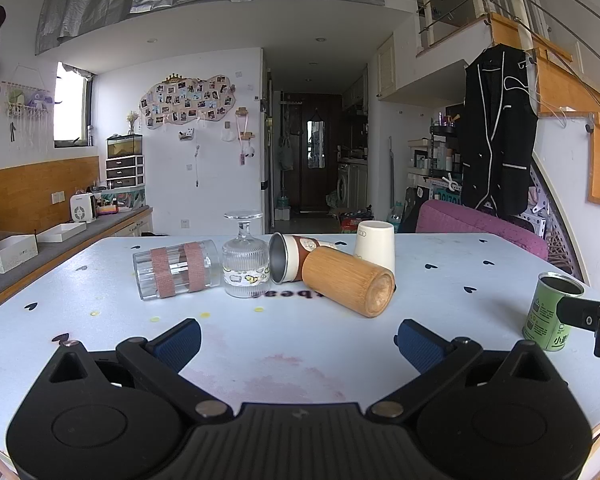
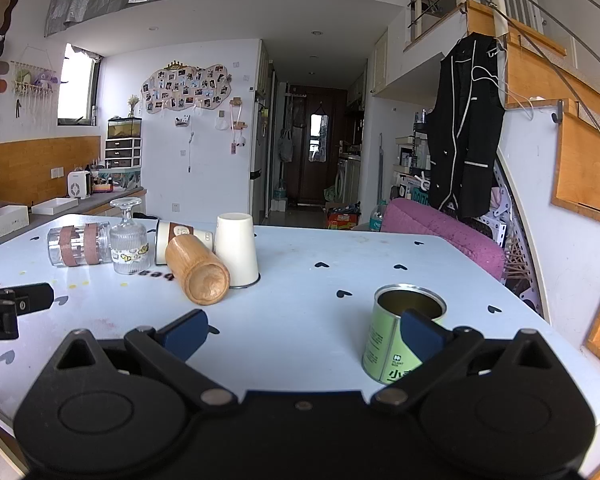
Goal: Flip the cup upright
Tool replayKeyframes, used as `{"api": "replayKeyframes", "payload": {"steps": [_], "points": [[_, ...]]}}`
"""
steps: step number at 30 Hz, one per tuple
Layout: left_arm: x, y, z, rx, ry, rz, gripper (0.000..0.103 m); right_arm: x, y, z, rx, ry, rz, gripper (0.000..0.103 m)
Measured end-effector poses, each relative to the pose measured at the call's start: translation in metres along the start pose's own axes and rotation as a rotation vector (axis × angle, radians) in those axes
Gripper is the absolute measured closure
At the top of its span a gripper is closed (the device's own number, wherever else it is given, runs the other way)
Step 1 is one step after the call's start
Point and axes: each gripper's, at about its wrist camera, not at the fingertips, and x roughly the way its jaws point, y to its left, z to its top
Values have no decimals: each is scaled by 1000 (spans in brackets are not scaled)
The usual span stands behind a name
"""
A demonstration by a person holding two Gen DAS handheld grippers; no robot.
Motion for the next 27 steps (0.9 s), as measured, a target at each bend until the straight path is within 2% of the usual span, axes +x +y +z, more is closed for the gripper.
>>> {"api": "replayKeyframes", "payload": {"steps": [27], "points": [[0, 0, 0, 0, 1, 1, 0, 4, -6, -11, 1, 1, -1, 0]]}}
